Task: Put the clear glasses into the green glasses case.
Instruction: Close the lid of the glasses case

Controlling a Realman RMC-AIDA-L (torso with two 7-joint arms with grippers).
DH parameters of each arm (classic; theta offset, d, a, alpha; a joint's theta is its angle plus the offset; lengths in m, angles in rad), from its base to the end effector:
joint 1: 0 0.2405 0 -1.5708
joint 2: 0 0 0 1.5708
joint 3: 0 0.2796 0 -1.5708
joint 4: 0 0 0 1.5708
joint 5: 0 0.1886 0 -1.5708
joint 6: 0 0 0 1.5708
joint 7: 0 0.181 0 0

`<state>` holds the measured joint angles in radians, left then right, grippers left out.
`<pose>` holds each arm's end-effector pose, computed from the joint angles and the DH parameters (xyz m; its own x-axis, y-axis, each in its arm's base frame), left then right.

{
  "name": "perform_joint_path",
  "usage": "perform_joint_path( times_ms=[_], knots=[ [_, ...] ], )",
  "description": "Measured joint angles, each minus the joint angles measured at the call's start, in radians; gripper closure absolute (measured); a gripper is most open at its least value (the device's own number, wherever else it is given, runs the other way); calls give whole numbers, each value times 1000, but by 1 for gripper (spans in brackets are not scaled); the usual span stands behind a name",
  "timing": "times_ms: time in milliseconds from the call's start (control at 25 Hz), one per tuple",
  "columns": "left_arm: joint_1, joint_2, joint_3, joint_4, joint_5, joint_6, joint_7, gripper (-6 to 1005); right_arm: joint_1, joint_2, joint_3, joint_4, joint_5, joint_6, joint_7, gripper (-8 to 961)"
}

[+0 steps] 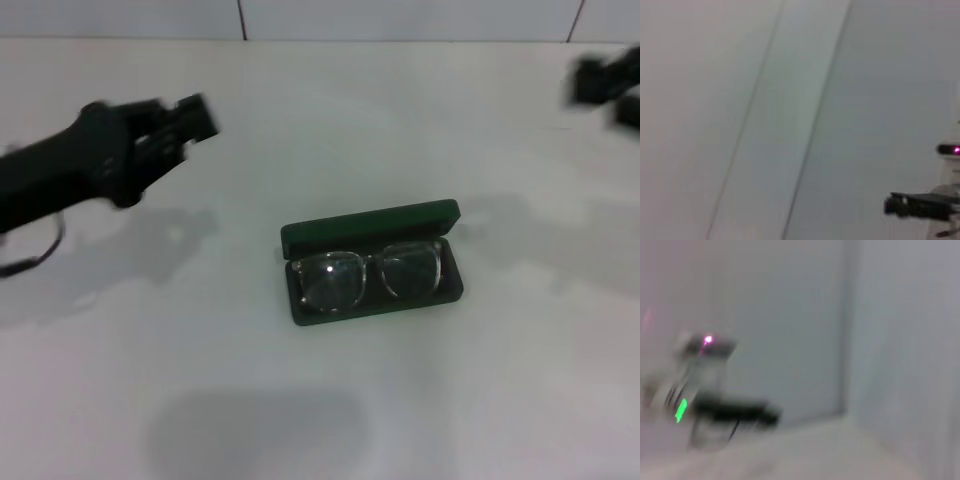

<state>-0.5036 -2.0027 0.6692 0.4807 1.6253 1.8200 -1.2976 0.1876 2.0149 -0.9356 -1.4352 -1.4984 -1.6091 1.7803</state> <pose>-0.2206 0.3196 0.0109 0.5396 0.2106 0.8152 0.4034 -0.9145 -0.0307 0.1953 0.2950 0.0817 0.7709 -0.0926 -0.6302 -0.3680 -0.8723 -0.3220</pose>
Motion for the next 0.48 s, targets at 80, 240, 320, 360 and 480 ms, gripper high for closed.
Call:
perform_joint_path(
  times_ms=[80,240,320,360,480],
  knots=[
    [-44,-8,1,-4,28,-25,-11,863,4,-1,114,129,41,-35,-39,773],
    [-147,-32,2,-6,149,-127,-68,862,57,-2,355,412,59,-149,-136,767],
    [-188,-49,3,-8,215,-178,-89,865,71,-5,420,494,59,-175,-182,764],
    [-202,-58,3,-8,241,-203,-98,866,75,-6,438,520,59,-178,-199,762],
    [-240,-80,11,-22,289,-277,-115,865,85,-10,447,572,57,-160,-245,758]
  ],
)
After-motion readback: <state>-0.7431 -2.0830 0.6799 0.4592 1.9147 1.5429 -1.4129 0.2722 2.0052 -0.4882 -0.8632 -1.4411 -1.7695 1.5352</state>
